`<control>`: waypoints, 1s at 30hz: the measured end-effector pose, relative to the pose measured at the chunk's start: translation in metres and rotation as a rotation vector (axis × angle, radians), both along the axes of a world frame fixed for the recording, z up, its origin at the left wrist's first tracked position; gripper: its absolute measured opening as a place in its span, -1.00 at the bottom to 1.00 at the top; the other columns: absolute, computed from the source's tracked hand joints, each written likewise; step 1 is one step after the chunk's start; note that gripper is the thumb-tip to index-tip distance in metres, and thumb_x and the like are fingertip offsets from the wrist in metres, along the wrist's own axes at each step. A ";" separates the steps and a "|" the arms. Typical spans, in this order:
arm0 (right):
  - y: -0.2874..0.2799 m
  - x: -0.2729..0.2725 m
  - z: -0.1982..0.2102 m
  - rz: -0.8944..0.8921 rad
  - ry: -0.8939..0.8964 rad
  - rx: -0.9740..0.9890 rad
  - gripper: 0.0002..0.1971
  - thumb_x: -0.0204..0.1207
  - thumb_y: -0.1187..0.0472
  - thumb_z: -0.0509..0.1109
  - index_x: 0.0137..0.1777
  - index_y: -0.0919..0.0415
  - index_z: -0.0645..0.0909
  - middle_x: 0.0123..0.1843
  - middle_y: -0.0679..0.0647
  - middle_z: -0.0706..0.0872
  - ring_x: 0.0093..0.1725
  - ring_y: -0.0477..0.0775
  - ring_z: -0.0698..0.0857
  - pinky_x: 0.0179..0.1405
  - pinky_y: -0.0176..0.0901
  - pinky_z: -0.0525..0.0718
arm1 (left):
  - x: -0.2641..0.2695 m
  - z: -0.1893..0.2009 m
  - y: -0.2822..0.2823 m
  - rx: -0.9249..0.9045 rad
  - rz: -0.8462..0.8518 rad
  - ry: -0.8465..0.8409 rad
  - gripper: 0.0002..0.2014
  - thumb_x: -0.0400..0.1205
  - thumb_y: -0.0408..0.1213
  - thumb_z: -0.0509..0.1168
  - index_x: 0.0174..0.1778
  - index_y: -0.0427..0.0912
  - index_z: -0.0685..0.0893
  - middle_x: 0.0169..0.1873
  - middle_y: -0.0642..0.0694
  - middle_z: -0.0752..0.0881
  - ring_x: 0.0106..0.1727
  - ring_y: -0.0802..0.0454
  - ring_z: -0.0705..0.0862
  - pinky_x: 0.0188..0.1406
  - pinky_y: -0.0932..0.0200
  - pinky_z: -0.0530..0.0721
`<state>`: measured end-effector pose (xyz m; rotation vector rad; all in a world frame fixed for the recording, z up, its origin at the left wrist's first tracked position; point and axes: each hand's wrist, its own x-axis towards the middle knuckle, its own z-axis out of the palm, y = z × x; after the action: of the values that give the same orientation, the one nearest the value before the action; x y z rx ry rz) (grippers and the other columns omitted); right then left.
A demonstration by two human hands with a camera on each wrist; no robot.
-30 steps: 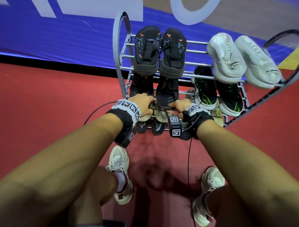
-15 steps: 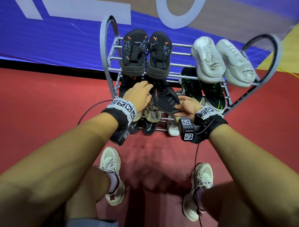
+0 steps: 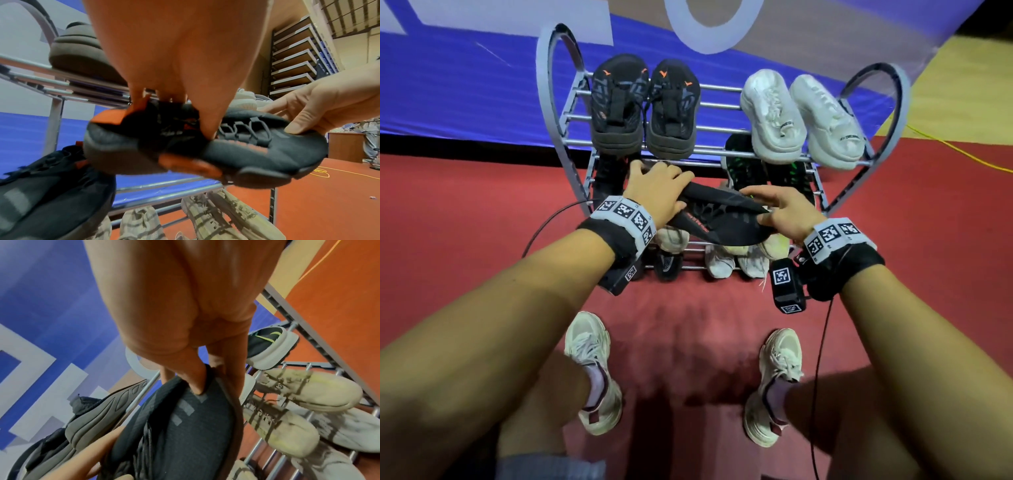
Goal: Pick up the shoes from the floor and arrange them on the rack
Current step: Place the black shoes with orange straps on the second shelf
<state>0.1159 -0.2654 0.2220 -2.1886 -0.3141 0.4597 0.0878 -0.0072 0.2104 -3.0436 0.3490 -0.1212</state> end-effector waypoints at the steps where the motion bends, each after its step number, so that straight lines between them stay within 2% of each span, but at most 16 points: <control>1: -0.001 0.000 0.002 0.028 -0.049 -0.062 -0.34 0.33 0.59 0.31 0.23 -0.16 0.68 0.16 -0.06 0.79 0.22 -0.07 0.71 0.28 -0.07 0.66 | -0.001 0.005 -0.002 0.059 0.019 0.008 -0.50 0.63 0.10 0.25 0.49 0.07 0.42 0.36 0.01 0.58 0.41 -0.10 0.45 0.34 -0.31 0.31; 4: -0.001 0.003 0.005 0.096 -0.145 -0.207 -0.30 0.29 0.51 0.30 0.30 -0.23 0.64 0.21 -0.15 0.76 0.27 -0.06 0.69 0.36 0.02 0.63 | -0.003 0.010 -0.007 0.139 0.004 0.122 -0.51 0.62 0.18 0.22 0.44 0.11 0.47 0.30 0.00 0.63 0.36 -0.11 0.51 0.29 -0.28 0.33; 6: 0.003 0.002 0.008 0.128 -0.258 -0.333 -0.28 0.29 0.43 0.26 0.32 -0.37 0.56 0.28 -0.18 0.73 0.32 0.02 0.66 0.36 0.08 0.62 | -0.007 0.011 -0.010 0.061 -0.007 0.235 -0.57 0.63 0.17 0.22 0.38 0.09 0.51 0.28 -0.04 0.64 0.29 -0.15 0.60 0.22 -0.15 0.42; 8: 0.008 0.000 0.008 0.145 -0.434 -0.512 -0.25 0.33 0.39 0.23 0.38 -0.44 0.48 0.36 -0.18 0.68 0.33 0.13 0.65 0.27 0.10 0.65 | -0.011 0.010 -0.011 -0.004 0.007 0.293 -0.59 0.64 0.16 0.23 0.34 0.07 0.54 0.24 -0.08 0.66 0.23 -0.20 0.66 0.05 -0.02 0.51; 10: 0.016 -0.002 0.007 0.171 -0.601 -0.594 -0.25 0.35 0.42 0.23 0.43 -0.37 0.48 0.37 -0.19 0.65 0.28 0.17 0.64 0.11 0.03 0.68 | -0.015 0.008 -0.014 -0.053 0.022 0.346 -0.57 0.64 0.17 0.23 0.35 0.04 0.55 0.22 -0.10 0.69 0.23 -0.21 0.67 -0.02 0.03 0.51; 12: 0.027 -0.003 0.004 0.233 -0.702 -0.594 -0.27 0.37 0.45 0.27 0.47 -0.23 0.49 0.37 -0.09 0.61 0.25 0.23 0.57 0.13 0.09 0.63 | -0.018 0.004 -0.017 -0.134 0.044 0.410 -0.57 0.64 0.15 0.24 0.33 0.00 0.58 0.14 -0.11 0.70 0.20 -0.21 0.67 -0.03 0.05 0.49; 15: 0.040 -0.004 -0.004 0.307 -0.771 -0.707 -0.23 0.37 0.35 0.38 0.58 -0.18 0.36 0.58 0.03 0.40 0.52 0.32 0.34 0.49 0.33 0.29 | -0.019 -0.005 -0.018 -0.335 0.077 0.544 -0.61 0.64 0.08 0.28 0.20 -0.15 0.68 -0.05 -0.15 0.72 0.07 -0.22 0.71 -0.04 0.05 0.59; 16: 0.043 -0.005 -0.008 0.322 -0.764 -0.733 -0.20 0.37 0.33 0.39 0.61 -0.18 0.29 0.65 0.05 0.30 0.59 0.33 0.24 0.53 0.38 0.19 | -0.019 -0.008 -0.017 -0.421 0.108 0.582 -0.62 0.65 0.04 0.29 0.15 -0.22 0.69 -0.09 -0.18 0.74 0.03 -0.24 0.72 -0.04 0.03 0.65; 17: 0.047 -0.005 -0.011 0.329 -0.766 -0.720 -0.17 0.37 0.33 0.38 0.64 -0.15 0.25 0.68 0.07 0.23 0.62 0.35 0.20 0.55 0.40 0.16 | -0.019 -0.011 -0.015 -0.526 0.161 0.622 -0.64 0.66 -0.01 0.30 0.12 -0.26 0.69 -0.10 -0.22 0.75 -0.01 -0.28 0.75 -0.08 -0.01 0.71; 19: 0.051 -0.006 -0.015 0.321 -0.782 -0.612 -0.17 0.35 0.30 0.39 0.66 -0.03 0.24 0.67 0.16 0.24 0.60 0.40 0.23 0.56 0.36 0.23 | -0.021 -0.014 -0.013 -0.793 0.306 0.712 -0.67 0.69 -0.07 0.29 0.12 -0.30 0.66 -0.10 -0.30 0.78 -0.10 -0.34 0.79 -0.29 -0.14 0.81; 21: 0.054 -0.005 -0.017 0.259 -0.700 -0.460 -0.20 0.40 0.22 0.43 0.66 0.11 0.23 0.63 0.23 0.30 0.56 0.39 0.31 0.58 0.22 0.25 | -0.021 -0.014 -0.011 -0.993 0.431 0.762 -0.68 0.72 -0.13 0.26 0.15 -0.37 0.62 -0.08 -0.36 0.76 -0.12 -0.33 0.79 -0.45 -0.14 0.81; 24: 0.059 -0.006 -0.020 0.130 -0.277 -0.217 -0.18 0.43 0.03 0.47 0.64 0.15 0.19 0.54 0.16 0.43 0.49 0.22 0.45 0.53 0.13 0.38 | -0.018 -0.011 -0.006 -1.149 0.518 0.752 -0.65 0.73 -0.17 0.24 0.20 -0.44 0.57 0.01 -0.43 0.76 -0.10 -0.34 0.79 -0.47 -0.14 0.79; 26: 0.062 -0.010 -0.018 0.098 0.069 -0.051 -0.21 0.44 0.00 0.51 0.59 0.08 0.20 0.43 0.11 0.58 0.31 0.10 0.62 0.30 -0.01 0.61 | -0.015 -0.009 -0.002 -1.202 0.523 0.738 -0.71 0.74 -0.18 0.23 0.15 -0.38 0.59 -0.03 -0.39 0.77 -0.14 -0.32 0.79 -0.42 -0.17 0.78; 27: 0.064 -0.012 -0.017 0.096 0.214 0.010 -0.26 0.47 0.08 0.52 0.57 0.07 0.20 0.36 0.13 0.64 0.17 0.08 0.69 0.13 -0.09 0.68 | -0.013 -0.009 0.000 -1.219 0.523 0.741 -0.73 0.74 -0.18 0.23 0.12 -0.36 0.61 -0.06 -0.37 0.77 -0.16 -0.30 0.78 -0.38 -0.19 0.78; 29: 0.067 -0.017 -0.016 0.071 0.375 0.074 -0.34 0.52 0.25 0.49 0.51 0.00 0.21 0.19 0.18 0.73 -0.10 0.07 0.74 -0.15 -0.05 0.77 | -0.009 -0.008 0.004 -1.236 0.525 0.749 -0.75 0.74 -0.17 0.24 0.02 -0.33 0.62 -0.11 -0.36 0.77 -0.22 -0.28 0.78 -0.34 -0.20 0.78; 30: 0.070 -0.019 -0.016 0.031 0.415 0.096 -0.36 0.52 0.32 0.46 0.49 -0.03 0.22 0.11 0.21 0.75 -0.17 0.07 0.74 -0.23 -0.01 0.78 | -0.007 -0.008 0.007 -1.242 0.530 0.742 -0.75 0.74 -0.16 0.24 -0.05 -0.32 0.62 -0.12 -0.37 0.77 -0.27 -0.27 0.78 -0.34 -0.18 0.79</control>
<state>0.0973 -0.1956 0.2059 -1.9396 -0.1391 0.8798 0.0810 -0.0004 0.2026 -4.0344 -0.8635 1.3023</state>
